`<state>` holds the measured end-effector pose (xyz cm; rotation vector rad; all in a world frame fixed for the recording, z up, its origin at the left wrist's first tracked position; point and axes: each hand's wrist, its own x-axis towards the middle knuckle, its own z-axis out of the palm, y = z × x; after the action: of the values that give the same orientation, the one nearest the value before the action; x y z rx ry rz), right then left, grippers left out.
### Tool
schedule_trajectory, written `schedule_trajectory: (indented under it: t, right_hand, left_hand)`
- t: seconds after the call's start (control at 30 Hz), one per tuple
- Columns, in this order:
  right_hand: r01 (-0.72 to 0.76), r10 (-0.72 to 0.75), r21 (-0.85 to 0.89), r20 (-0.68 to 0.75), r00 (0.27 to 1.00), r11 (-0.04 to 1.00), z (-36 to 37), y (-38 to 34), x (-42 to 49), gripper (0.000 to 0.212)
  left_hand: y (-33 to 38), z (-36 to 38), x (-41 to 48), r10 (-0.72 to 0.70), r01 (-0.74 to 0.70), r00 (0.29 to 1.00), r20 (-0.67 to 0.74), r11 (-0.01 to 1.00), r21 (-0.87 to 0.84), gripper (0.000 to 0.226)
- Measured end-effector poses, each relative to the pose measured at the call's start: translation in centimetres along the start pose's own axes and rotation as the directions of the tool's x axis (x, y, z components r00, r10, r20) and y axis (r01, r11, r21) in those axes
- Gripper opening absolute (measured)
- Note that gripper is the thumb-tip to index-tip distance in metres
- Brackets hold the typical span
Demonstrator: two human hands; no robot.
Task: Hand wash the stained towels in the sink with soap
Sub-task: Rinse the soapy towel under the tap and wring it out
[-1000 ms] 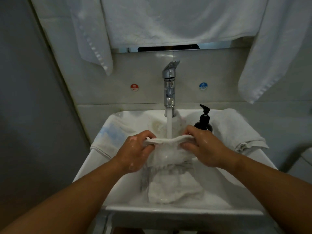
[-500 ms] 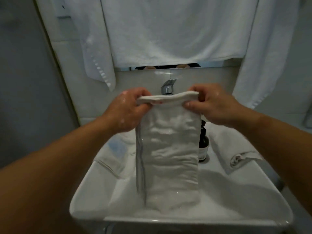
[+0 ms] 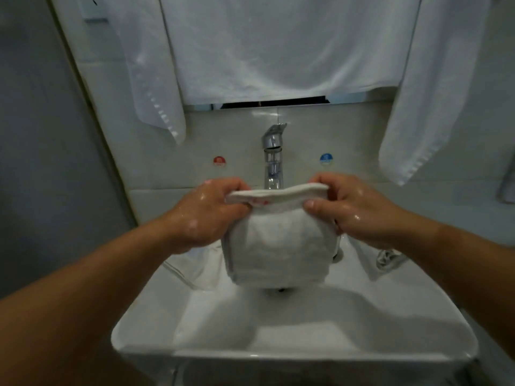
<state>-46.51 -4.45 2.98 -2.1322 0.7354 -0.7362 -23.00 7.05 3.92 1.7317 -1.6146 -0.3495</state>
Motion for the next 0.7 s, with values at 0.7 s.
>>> schedule_trajectory:
  t: [0.7]
  right_hand:
    - [0.25,0.337,-0.695,0.591,0.733,0.674,8.3,6.6,-3.6,0.048]
  left_hand:
    - [-7.2,9.2,-3.0,-0.211,-0.187,0.633,0.745,0.892,0.412,0.032]
